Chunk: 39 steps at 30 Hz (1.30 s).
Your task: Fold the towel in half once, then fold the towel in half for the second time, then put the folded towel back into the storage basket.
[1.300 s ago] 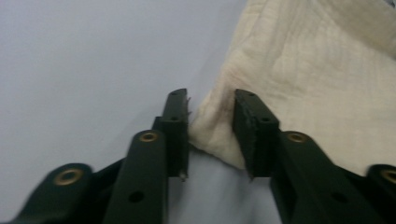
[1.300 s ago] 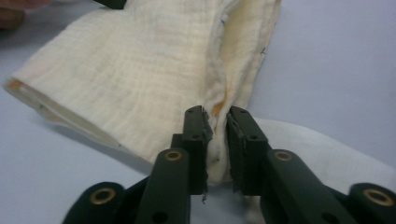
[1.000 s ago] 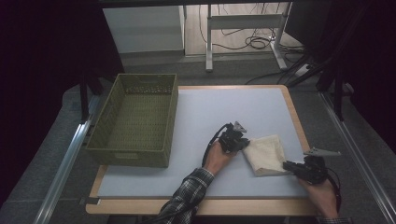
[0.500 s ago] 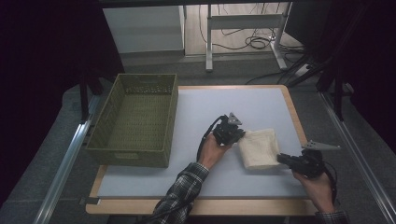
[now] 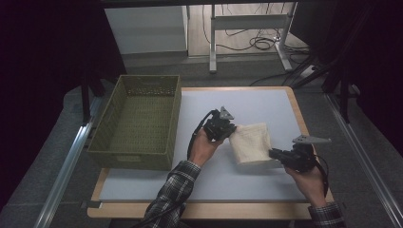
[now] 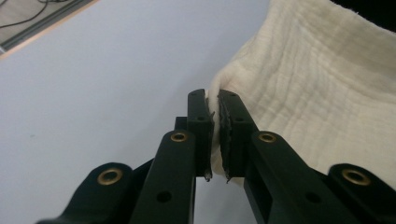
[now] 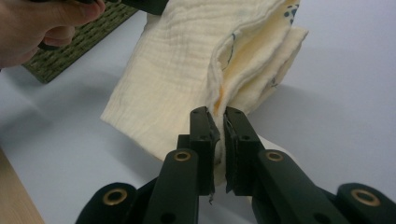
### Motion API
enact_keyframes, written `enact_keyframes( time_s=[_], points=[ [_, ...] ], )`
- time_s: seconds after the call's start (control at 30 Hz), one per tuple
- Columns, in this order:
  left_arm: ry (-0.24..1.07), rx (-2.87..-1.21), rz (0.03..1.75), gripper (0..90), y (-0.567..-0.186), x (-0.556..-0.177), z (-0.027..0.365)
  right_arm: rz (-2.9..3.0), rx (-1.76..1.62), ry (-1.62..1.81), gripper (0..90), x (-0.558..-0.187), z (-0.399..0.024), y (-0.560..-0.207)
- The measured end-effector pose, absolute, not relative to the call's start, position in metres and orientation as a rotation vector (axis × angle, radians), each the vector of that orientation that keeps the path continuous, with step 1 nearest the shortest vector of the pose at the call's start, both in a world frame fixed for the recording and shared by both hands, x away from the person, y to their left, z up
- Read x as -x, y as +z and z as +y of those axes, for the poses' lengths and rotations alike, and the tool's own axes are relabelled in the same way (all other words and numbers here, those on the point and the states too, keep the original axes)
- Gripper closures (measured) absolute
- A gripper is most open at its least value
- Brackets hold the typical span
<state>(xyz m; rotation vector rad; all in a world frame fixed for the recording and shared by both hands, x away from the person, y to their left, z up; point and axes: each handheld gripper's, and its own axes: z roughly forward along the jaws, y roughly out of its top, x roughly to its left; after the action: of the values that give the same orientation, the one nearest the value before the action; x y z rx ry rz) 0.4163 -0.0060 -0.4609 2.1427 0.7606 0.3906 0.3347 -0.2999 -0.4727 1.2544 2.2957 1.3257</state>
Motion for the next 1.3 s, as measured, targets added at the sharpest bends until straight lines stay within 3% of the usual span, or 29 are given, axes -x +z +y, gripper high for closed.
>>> enact_keyframes(
  time_s=[1.3],
  points=[
    [0.548, -2.136, 0.861, 83.6, -0.413, -0.415, 0.080, 2.362, -1.105, 1.327, 82.6, -0.365, -0.211, -0.442]
  ],
)
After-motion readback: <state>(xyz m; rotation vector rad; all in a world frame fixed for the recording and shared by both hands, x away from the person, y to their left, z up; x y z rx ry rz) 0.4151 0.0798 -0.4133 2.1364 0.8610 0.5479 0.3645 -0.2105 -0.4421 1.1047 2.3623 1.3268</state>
